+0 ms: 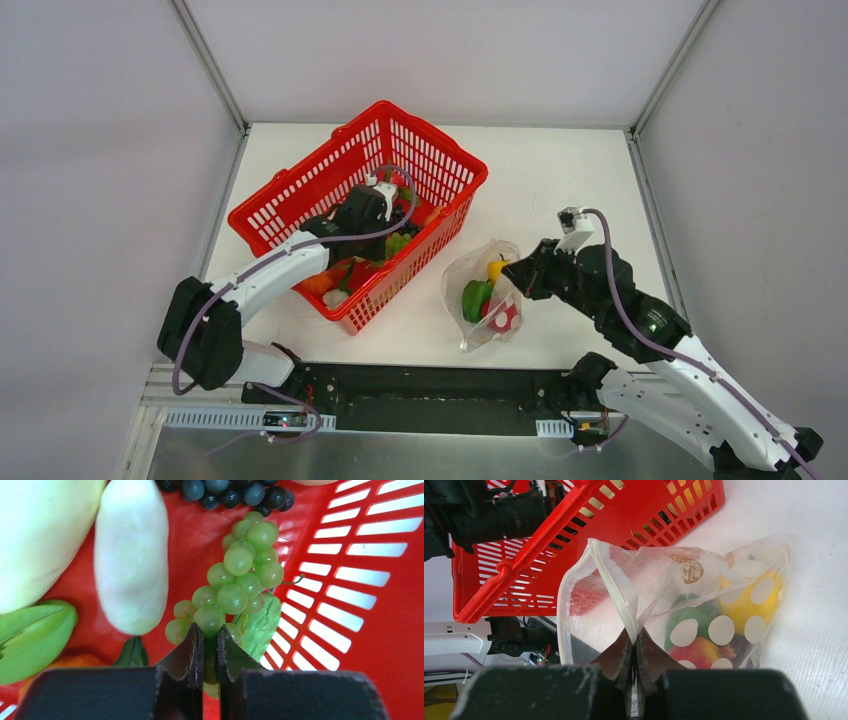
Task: Place the food in the zip-top bag and seal the zipper
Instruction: Pick up the fake fruit from the bin.
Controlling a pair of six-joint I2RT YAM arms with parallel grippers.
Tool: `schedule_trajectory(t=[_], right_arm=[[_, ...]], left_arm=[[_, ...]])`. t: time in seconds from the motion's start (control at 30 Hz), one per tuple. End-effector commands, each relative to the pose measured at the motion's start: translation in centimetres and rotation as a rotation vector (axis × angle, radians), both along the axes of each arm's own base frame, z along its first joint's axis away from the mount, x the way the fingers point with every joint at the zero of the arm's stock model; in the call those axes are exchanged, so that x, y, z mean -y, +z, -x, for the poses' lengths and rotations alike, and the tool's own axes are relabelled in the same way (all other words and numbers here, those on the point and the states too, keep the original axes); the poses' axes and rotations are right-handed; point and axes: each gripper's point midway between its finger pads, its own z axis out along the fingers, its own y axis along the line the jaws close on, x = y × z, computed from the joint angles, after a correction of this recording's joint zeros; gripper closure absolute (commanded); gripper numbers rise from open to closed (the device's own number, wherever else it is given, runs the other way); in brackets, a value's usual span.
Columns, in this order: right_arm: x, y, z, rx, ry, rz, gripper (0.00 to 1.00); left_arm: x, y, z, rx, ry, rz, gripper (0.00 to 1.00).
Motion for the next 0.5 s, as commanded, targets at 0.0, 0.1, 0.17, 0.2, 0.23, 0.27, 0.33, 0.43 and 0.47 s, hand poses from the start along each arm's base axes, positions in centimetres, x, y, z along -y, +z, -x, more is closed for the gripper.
schedule_trajectory(t=[0.0, 0.1, 0.17, 0.2, 0.23, 0.27, 0.33, 0.43, 0.47], right_arm=[[-0.1, 0.8, -0.4, 0.030, -0.022, -0.043, 0.96], [-0.3, 0.4, -0.5, 0.019, -0.017, -0.035, 0.96], [-0.4, 0.3, -0.6, 0.013, -0.018, -0.032, 0.96], [-0.5, 0.4, -0.6, 0.014, -0.018, -0.035, 0.96], [-0.4, 0.3, -0.7, 0.016, -0.024, -0.037, 0.96], [-0.4, 0.2, -0.8, 0.015, -0.032, -0.040, 0.96], [-0.2, 0.0, -0.8, 0.017, -0.042, -0.044, 0.96], [-0.2, 0.2, -1.0, 0.027, -0.050, -0.051, 0.96], [-0.2, 0.5, -1.1, 0.034, -0.051, -0.054, 0.96]], left_arm=[[-1.2, 3.2, 0.5, 0.088, 0.057, 0.015, 1.00], [-1.8, 5.8, 0.7, 0.146, 0.075, 0.045, 1.00], [-2.0, 7.7, 0.8, 0.195, 0.080, 0.071, 1.00], [-2.2, 8.6, 0.8, 0.215, 0.082, 0.081, 1.00], [-2.3, 9.4, 1.0, 0.228, 0.083, 0.090, 1.00], [-2.3, 10.2, 1.2, 0.238, 0.077, 0.101, 1.00], [-2.6, 11.6, 1.6, 0.255, 0.075, 0.108, 1.00], [-3.1, 13.6, 2.2, 0.293, 0.083, 0.137, 1.00], [-3.3, 14.3, 2.5, 0.307, 0.084, 0.151, 1.00]])
